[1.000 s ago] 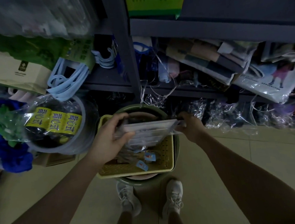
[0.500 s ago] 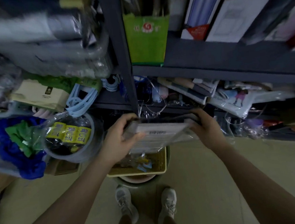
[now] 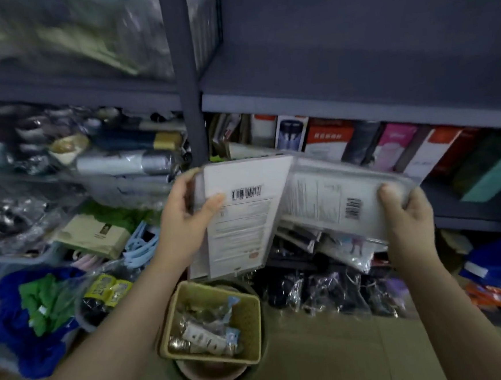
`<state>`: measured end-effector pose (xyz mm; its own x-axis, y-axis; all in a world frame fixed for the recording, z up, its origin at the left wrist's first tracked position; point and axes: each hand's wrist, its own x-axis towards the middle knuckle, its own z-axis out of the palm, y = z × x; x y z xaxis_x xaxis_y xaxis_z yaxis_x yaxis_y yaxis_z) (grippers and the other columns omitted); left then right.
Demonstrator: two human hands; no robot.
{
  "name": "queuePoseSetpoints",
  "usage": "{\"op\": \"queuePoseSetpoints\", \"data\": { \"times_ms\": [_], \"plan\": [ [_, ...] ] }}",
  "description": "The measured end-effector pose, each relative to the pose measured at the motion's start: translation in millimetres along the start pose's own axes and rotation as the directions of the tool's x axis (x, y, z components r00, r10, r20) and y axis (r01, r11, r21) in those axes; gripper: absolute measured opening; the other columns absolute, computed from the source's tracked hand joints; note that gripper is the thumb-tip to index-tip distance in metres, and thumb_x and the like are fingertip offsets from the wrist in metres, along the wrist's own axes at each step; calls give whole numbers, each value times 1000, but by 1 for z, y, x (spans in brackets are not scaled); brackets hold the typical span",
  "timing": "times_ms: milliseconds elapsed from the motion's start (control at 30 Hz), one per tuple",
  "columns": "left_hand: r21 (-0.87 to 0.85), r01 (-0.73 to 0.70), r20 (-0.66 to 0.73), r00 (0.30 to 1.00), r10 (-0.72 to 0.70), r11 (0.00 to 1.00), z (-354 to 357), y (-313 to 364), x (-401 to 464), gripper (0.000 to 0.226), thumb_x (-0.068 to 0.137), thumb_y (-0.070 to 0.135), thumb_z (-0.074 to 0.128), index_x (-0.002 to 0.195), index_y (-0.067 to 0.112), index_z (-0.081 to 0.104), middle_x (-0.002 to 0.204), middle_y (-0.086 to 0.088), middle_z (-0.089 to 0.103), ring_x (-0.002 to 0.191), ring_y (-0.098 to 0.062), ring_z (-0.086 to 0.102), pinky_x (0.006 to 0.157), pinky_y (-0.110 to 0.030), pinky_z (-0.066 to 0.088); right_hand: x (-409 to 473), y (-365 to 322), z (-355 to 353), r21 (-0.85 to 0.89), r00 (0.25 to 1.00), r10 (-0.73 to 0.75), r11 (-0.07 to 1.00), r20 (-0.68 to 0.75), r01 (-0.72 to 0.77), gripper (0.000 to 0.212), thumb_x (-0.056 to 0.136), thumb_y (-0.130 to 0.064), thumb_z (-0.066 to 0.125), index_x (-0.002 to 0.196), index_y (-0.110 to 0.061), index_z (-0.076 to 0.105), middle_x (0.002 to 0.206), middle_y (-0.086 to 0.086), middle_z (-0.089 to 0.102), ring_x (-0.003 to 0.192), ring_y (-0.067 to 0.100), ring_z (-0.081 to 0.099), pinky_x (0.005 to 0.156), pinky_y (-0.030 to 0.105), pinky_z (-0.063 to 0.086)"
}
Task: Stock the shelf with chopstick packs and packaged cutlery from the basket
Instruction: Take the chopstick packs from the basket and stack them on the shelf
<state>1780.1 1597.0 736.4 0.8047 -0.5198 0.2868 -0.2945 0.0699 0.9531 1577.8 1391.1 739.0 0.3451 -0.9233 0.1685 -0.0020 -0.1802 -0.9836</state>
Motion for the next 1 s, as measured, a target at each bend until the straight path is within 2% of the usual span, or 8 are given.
{"op": "queuePoseSetpoints", "data": {
  "times_ms": [233,333,433,533,700,833,900,1000],
  "plan": [
    [-20,-122,80,989,124,992,-11,62,34,39,82,12,65,114,25,48,106,9,61,91,6,61,80,-19,50,5,-85,27,553,982,-18,824,-190,122,10,96,-20,46,101,-24,53,97,-5,66,81,2,69,73,23,58],
    [-40,-156,61,985,158,987,-19,81,44,43,78,20,70,114,28,48,116,0,61,106,-16,60,90,-35,49,5,-119,48,401,920,-167,861,-356,312,8,94,-22,51,102,-26,50,97,-12,60,81,-9,63,76,15,53],
    [-59,-191,81,977,195,980,-23,95,50,41,80,17,69,115,25,49,110,6,62,98,-2,62,84,-21,51,14,-137,69,-15,807,-421,890,-415,456,23,92,-25,53,113,-16,50,101,-10,55,87,-9,55,81,4,41],
    [-75,-199,97,974,206,977,-23,98,54,37,83,12,63,116,22,49,104,11,62,84,10,62,72,-9,51,32,-138,89,-402,752,-585,794,-302,456,31,90,-23,55,118,-9,53,110,7,62,101,22,56,94,32,40],
    [-87,-207,87,973,214,975,-13,103,65,31,84,11,62,104,33,52,102,11,64,83,6,64,68,-12,53,77,-115,113,-739,638,-747,322,186,592,33,81,-11,45,112,-9,57,113,10,65,104,32,59,92,43,37],
    [-77,-227,49,972,231,971,2,111,78,34,83,12,63,100,39,52,103,9,64,85,5,64,70,-13,54,122,-103,123,-741,719,-306,62,624,669,52,89,-15,50,137,-8,35,143,12,39,131,31,35,109,43,24],
    [-66,-245,29,969,247,967,10,113,85,36,80,18,68,101,41,52,104,10,64,87,3,64,72,-16,55,146,-100,118,-657,670,-78,140,738,741,74,85,-35,61,145,-12,23,150,10,29,136,30,27,113,43,22],
    [8,-315,45,948,314,949,25,122,94,39,74,26,73,96,51,53,100,20,65,90,2,64,74,-19,54,167,-117,97,-327,584,-42,796,810,510,60,84,-12,61,138,-20,37,143,4,43,135,24,38,107,33,36]
  ]
}}
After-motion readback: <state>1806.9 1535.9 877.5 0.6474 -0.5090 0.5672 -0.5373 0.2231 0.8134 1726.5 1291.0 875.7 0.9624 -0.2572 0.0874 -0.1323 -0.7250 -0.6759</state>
